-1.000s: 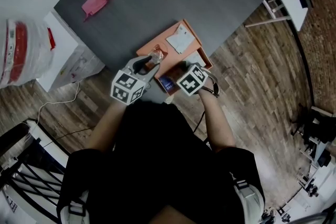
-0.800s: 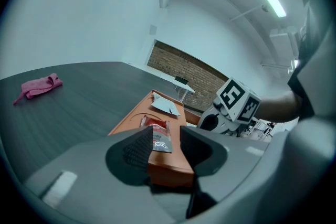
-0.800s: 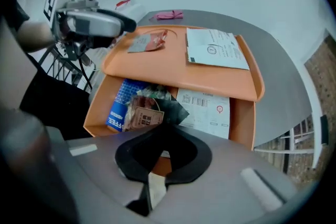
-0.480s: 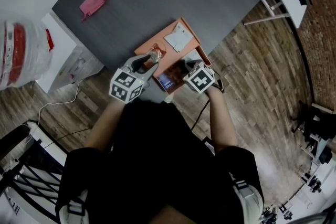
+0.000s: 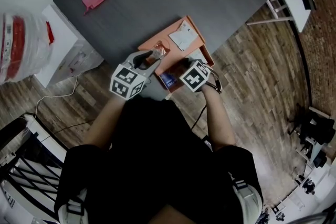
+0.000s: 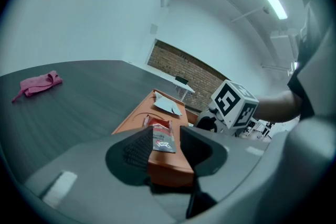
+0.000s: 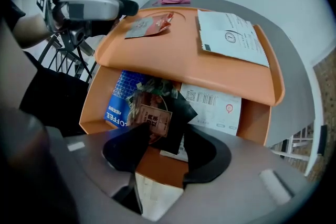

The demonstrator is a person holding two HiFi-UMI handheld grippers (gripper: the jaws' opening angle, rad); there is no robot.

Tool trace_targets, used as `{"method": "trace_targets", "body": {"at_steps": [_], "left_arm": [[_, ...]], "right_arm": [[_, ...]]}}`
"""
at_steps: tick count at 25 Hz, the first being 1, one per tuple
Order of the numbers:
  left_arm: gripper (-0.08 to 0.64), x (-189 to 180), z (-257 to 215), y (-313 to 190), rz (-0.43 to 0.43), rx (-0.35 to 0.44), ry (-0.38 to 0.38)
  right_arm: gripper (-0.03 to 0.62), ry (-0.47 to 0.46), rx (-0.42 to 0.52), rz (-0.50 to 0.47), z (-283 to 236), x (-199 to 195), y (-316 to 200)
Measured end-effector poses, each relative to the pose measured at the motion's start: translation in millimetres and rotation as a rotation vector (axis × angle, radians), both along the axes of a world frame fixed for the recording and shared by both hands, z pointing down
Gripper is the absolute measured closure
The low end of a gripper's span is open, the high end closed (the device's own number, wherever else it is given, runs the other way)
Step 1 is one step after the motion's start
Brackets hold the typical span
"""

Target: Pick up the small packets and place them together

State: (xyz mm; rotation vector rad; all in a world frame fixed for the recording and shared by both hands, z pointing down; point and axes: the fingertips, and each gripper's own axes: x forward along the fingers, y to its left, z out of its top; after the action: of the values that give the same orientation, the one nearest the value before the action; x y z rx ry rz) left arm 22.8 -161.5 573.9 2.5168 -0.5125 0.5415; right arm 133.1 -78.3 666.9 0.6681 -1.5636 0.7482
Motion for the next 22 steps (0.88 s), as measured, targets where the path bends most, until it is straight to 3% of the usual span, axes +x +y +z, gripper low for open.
{"method": "trace_targets", "body": {"at_steps": [1,3,8,12,15,20,22], "left_arm": [[0.402,0,0,0,0.0,-0.001,0.0],[0.402,1,0,1,0.003,-0.001,-0.001],[0.402,0,0,0,0.009,0.0,-0.004],[0.405,0,1,1,0.018,0.001,-0.005],[0.405,0,0,1,0.016,0.003,-0.004],[0.405,-1,-6,0,0.001,0.011,0.008],[0.405,-2,-8,0,-0.005,0.015,0.014]], "right_arm": [[0.402,-0.001,0.017,0.006,-2,2,-2],[0.569,-0.022,0.046,0.03,-5,6,-3],[0.583,-0.211,0.048,0.063,-25,-12,2],[0.512,-0.217,0.04,-0.027,-23,-17,5],[0.503,-0.247,0.02,-0.091,-23,-28,7],[0.348,-0.249,-0.007,-0.063,-16,-32,-4],[0.337,-0.243,-0.039,-0.05,-14,-32,-5]]}}
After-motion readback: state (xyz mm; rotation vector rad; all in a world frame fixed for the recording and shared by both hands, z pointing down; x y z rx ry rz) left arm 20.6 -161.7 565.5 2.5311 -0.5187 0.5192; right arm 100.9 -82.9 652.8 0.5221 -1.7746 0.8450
